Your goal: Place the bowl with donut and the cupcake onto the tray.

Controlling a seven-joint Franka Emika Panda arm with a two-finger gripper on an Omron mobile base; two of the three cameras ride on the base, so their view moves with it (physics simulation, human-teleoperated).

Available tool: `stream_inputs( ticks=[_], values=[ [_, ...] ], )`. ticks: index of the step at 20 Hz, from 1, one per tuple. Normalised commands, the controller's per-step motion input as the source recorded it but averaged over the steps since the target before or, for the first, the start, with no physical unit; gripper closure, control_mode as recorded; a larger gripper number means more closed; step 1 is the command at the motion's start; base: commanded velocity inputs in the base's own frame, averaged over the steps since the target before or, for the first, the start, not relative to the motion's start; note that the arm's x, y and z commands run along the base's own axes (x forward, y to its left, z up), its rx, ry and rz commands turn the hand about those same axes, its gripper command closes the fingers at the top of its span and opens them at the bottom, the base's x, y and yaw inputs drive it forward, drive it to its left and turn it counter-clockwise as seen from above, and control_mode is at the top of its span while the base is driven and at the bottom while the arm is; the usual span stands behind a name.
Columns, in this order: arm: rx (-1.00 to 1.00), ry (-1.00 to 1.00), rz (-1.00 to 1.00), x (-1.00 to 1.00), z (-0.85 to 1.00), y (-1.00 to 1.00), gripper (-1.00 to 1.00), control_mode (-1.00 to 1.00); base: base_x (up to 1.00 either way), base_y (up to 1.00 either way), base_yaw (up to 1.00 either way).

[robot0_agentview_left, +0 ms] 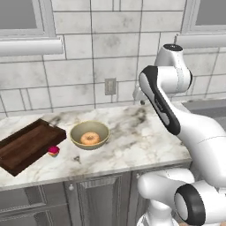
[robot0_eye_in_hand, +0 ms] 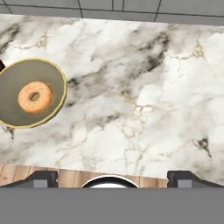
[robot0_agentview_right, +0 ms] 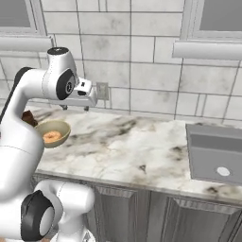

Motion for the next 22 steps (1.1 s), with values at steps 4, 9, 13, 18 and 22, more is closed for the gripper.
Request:
stream_inputs(
  ticks=[4, 9, 13, 18, 22],
  values=[
    [0.0, 0.0, 0.0, 0.0, 0.0, 0.0, -1.0, 1.0, 0.0, 0.73, 0.0],
    [0.0, 0.0, 0.0, 0.0, 0.0, 0.0, -1.0, 1.0, 0.0, 0.72, 0.0],
    [0.0, 0.0, 0.0, 0.0, 0.0, 0.0, -1.0, 1.0, 0.0, 0.68, 0.0],
    [0.0, 0.0, 0.0, 0.0, 0.0, 0.0, -1.0, 1.0, 0.0, 0.61, 0.0],
    [0.0, 0.0, 0.0, 0.0, 0.0, 0.0, -1.0, 1.0, 0.0, 0.53, 0.0]
  ],
)
